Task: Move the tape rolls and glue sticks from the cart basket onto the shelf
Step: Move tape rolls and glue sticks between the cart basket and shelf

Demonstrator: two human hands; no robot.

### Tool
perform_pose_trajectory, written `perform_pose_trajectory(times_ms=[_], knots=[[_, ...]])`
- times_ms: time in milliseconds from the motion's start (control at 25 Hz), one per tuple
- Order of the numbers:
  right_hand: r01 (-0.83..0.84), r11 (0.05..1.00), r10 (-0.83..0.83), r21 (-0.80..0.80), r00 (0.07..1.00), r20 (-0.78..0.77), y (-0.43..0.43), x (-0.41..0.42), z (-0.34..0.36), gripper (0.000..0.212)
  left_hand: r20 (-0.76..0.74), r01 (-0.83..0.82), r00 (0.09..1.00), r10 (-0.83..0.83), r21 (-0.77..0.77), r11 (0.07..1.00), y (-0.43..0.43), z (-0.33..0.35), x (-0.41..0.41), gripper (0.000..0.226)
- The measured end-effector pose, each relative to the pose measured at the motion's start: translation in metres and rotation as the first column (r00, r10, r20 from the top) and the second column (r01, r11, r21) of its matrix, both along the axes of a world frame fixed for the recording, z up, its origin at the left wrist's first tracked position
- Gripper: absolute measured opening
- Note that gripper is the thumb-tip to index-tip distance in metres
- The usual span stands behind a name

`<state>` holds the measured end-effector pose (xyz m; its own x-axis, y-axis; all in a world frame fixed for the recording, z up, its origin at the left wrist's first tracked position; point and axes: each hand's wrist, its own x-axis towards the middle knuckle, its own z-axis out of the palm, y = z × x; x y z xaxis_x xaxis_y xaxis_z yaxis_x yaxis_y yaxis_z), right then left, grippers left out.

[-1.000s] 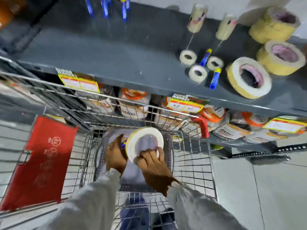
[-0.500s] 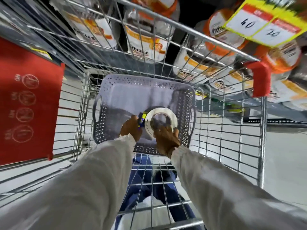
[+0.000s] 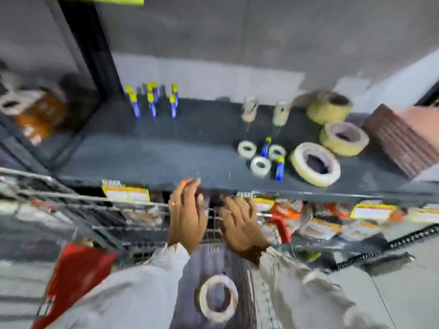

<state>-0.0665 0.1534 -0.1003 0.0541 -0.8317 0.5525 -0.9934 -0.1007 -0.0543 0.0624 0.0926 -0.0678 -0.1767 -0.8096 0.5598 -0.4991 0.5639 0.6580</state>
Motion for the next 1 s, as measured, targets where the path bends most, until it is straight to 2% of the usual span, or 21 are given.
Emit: perform_pose_trajectory(times_ms=[80,120,200,280,360,440,520,640,720,800,920,1000], knots=[[0.213,0.977,-0.212,-0.012,0.975,0.067,-0.023,-0.031,0.031,0.034,-0.036,0.035,0.999,-0.036,-0.042,0.999,-0.034,0.035,-0.028,0.035],[0.312,0.95,-0.312,0.018,0.945,0.101,-0.037,-0.047,0.043,0.041,0.012,0.063,0.998,-0.063,-0.027,0.998,-0.05,0.048,-0.042,0.036],[0.441,0.888,-0.456,0.126,0.879,0.139,-0.054,-0.068,0.061,0.049,0.231,0.132,0.963,-0.139,0.046,0.99,-0.075,0.059,-0.07,0.042],[0.482,0.858,-0.507,0.179,0.85,0.144,-0.064,-0.082,0.067,0.052,0.412,0.218,0.877,-0.248,0.12,0.969,-0.094,0.056,-0.096,0.055],[0.483,0.859,-0.505,0.172,0.854,0.124,-0.067,-0.085,0.065,0.048,0.524,0.278,0.779,-0.345,0.204,0.939,-0.108,0.05,-0.114,0.065],[0.473,0.873,-0.485,0.119,0.869,0.104,-0.068,-0.086,0.058,0.037,0.577,0.266,0.706,-0.41,0.321,0.909,-0.119,0.046,-0.129,0.069],[0.463,0.883,-0.469,0.076,0.876,0.115,-0.068,-0.086,0.055,0.035,0.588,0.253,0.683,-0.433,0.365,0.896,-0.125,0.044,-0.135,0.069],[0.411,0.908,-0.4,-0.076,0.908,0.129,-0.065,-0.084,0.05,0.035,0.509,0.305,0.741,-0.438,0.327,0.895,-0.121,0.047,-0.125,0.07],[0.267,0.935,-0.246,-0.236,0.963,0.113,-0.058,-0.08,0.045,0.028,0.431,0.302,0.812,-0.393,0.266,0.915,-0.105,0.05,-0.111,0.072],[0.069,0.951,-0.057,-0.301,0.997,0.048,-0.041,-0.069,0.032,0.017,0.281,0.224,0.928,-0.245,0.105,0.969,-0.08,0.049,-0.094,0.065],[-0.125,0.971,0.125,-0.202,0.992,-0.008,-0.003,-0.037,-0.015,0.015,0.008,0.086,0.996,-0.086,-0.094,0.992,-0.035,0.025,-0.057,0.05],[-0.109,0.988,0.119,-0.106,0.988,0.095,0.019,-0.011,-0.048,0.019,-0.119,-0.05,0.992,0.04,-0.089,0.995,-0.009,-0.002,-0.032,0.046]])
